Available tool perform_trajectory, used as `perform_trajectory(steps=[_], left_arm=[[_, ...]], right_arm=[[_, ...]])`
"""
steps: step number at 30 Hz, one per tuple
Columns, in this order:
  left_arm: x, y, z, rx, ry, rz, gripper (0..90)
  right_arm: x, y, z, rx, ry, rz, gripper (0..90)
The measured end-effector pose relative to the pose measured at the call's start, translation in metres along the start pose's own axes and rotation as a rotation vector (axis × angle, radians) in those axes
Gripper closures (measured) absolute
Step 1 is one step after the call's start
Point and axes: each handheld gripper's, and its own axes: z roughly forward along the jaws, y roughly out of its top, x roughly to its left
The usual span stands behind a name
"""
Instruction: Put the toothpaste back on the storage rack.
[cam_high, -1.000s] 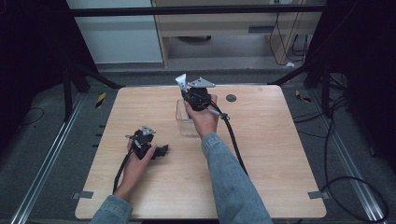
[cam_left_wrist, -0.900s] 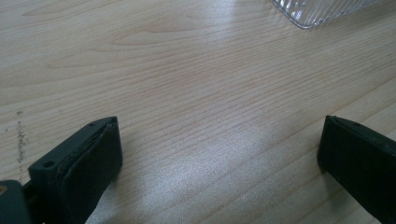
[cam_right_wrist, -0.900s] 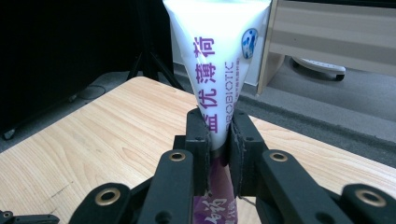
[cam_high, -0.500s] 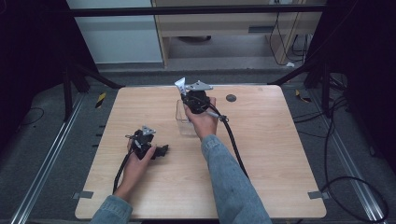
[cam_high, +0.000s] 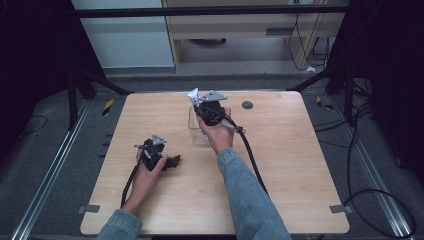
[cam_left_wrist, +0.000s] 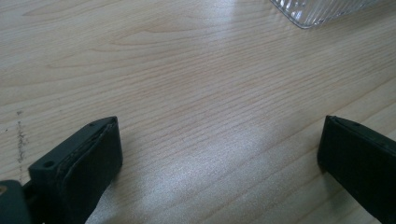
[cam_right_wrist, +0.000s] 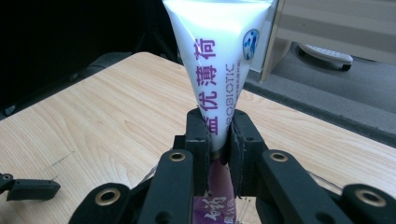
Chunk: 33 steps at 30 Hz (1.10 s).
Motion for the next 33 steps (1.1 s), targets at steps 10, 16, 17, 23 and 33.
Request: perform_trajectory(steps=[10, 16, 17, 23, 33], left_arm=[[0.0000, 0.0000, 0.0000, 0.000, 0.000, 0.000, 0.0], [0.0000, 0.0000, 0.0000, 0.000, 0.000, 0.000, 0.0], [0.0000, 0.0000, 0.0000, 0.000, 0.000, 0.000, 0.0], [0.0000, 0.0000, 0.0000, 0.000, 0.000, 0.000, 0.0], [0.0000, 0.0000, 0.0000, 0.000, 0.000, 0.000, 0.0]], right_arm=[[0.0028, -0.0033, 0.0044, 0.026, 0.006, -0.007, 79.7], [0.0022, -0.0041, 0.0032, 0.032, 0.003, -0.009, 79.7], [0.0016, -0.0045, 0.0030, 0.033, 0.002, -0.012, 79.7], [-0.0006, -0.0075, 0.0024, 0.045, -0.002, -0.009, 79.7], [-0.0009, -0.0095, 0.0042, 0.052, -0.004, -0.010, 79.7]])
